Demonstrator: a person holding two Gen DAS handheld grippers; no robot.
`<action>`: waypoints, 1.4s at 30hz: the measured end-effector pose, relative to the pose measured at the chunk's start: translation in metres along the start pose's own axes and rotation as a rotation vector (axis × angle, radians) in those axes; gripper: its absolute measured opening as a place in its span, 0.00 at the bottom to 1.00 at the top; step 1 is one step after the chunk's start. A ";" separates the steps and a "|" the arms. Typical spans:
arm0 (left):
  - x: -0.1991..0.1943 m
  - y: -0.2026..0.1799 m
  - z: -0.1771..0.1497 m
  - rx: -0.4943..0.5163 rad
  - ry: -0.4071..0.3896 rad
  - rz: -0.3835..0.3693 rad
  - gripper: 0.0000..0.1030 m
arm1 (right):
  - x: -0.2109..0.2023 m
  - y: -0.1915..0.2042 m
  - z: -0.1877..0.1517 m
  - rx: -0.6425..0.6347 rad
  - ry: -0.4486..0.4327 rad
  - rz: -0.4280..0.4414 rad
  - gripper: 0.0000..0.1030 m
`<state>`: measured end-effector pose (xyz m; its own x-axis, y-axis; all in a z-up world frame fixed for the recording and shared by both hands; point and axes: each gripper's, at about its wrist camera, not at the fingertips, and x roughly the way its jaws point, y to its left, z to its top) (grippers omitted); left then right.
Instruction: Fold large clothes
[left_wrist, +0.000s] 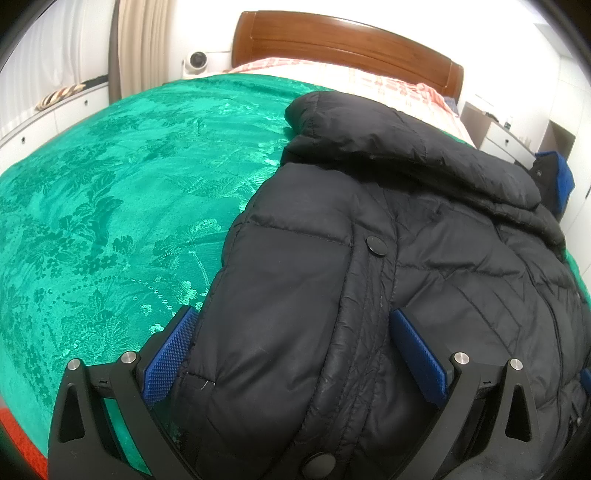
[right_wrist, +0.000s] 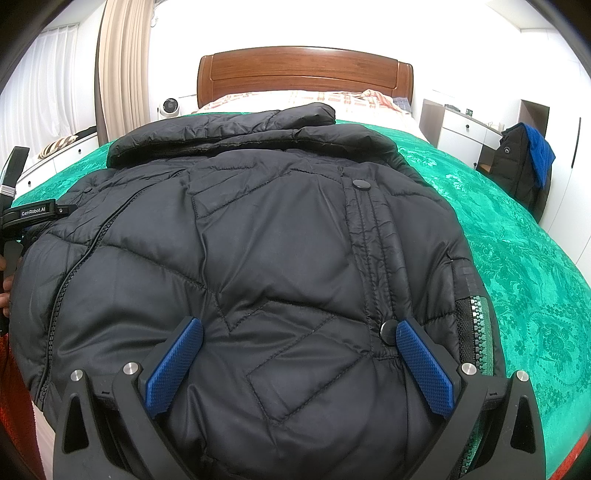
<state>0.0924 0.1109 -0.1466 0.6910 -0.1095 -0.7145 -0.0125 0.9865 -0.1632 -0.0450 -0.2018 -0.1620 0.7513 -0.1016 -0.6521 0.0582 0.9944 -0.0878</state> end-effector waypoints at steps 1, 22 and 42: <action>0.000 0.000 0.000 0.000 0.000 0.000 1.00 | 0.000 0.000 0.000 0.000 0.000 0.000 1.00; 0.000 0.000 0.001 0.001 0.000 0.001 1.00 | 0.000 0.000 0.000 -0.001 0.000 -0.001 1.00; 0.000 0.002 0.005 0.004 0.021 0.013 1.00 | 0.000 0.000 0.000 -0.002 0.000 -0.001 1.00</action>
<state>0.0958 0.1138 -0.1438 0.6755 -0.0995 -0.7306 -0.0179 0.9883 -0.1512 -0.0454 -0.2013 -0.1618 0.7509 -0.1027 -0.6523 0.0577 0.9943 -0.0901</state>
